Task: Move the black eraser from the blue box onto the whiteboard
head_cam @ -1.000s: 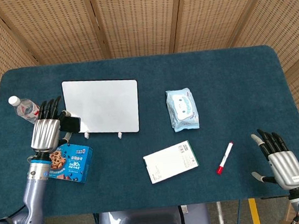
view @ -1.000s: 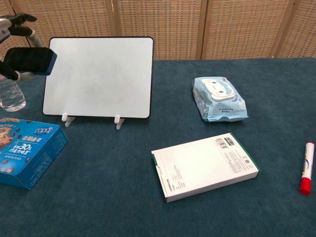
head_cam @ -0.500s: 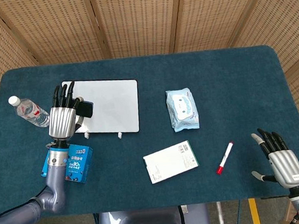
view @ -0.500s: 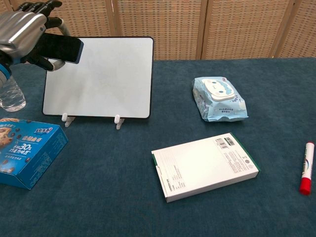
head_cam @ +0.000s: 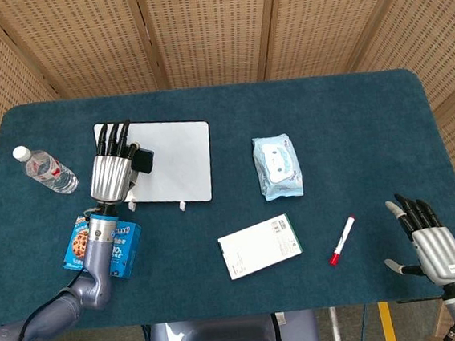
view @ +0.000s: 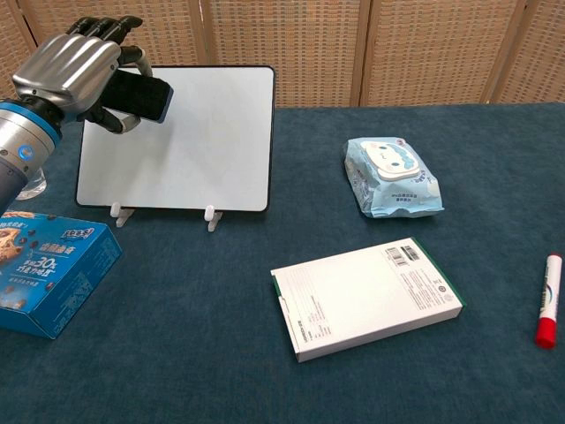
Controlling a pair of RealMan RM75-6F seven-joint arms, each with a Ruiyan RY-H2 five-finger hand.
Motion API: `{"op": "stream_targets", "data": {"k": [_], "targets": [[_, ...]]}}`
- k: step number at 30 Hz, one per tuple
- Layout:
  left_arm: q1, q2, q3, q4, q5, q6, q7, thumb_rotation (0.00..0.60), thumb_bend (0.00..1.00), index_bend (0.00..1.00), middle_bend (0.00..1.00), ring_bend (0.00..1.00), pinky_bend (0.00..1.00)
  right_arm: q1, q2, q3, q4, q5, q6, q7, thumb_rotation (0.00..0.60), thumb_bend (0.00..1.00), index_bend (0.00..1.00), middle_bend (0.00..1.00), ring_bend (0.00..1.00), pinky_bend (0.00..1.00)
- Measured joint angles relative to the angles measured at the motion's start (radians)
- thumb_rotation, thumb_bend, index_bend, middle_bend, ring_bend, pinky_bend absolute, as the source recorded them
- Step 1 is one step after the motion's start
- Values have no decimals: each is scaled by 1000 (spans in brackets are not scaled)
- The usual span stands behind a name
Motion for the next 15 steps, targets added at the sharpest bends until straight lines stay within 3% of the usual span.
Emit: {"op": "stream_targets", "data": {"k": [15], "targets": [[-30,-102,18,196,17,-39,-74,600,313,443,0,0,0,7,-3,4,6,14,-15,3,600,53,0,0,0,0]]}}
